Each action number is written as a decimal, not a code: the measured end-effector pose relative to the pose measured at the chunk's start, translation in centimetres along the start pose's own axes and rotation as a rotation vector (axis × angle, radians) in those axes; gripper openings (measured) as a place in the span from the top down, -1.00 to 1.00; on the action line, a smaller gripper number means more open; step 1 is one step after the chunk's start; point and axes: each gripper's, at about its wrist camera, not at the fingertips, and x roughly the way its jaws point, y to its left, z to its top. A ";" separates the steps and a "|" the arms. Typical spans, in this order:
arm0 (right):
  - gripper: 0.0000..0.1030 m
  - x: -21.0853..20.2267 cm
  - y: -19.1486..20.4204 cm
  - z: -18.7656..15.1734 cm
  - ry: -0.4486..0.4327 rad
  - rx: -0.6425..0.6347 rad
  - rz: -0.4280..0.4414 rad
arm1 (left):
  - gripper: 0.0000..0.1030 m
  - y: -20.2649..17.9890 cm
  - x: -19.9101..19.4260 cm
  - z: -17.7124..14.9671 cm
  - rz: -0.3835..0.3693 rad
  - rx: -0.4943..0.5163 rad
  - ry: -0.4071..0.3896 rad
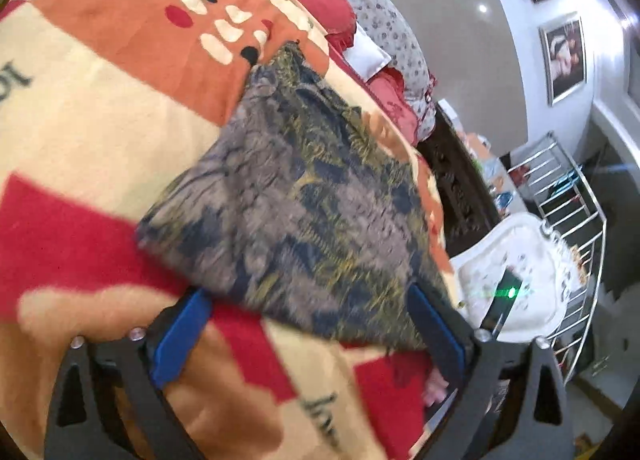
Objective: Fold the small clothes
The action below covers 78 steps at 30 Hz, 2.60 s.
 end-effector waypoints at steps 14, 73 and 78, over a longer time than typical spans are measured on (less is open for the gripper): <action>-0.53 0.0 0.0 0.0 0.000 -0.001 0.000 | -0.73 2.5 -0.8 3.8 -0.161 -0.212 -0.090; -0.24 5.7 8.5 18.4 0.323 0.204 0.726 | 0.86 -15.7 3.7 -3.9 0.283 0.790 -0.228; -0.24 7.3 11.1 19.4 0.356 0.205 0.712 | 0.86 -16.1 3.8 -4.2 0.267 0.816 -0.205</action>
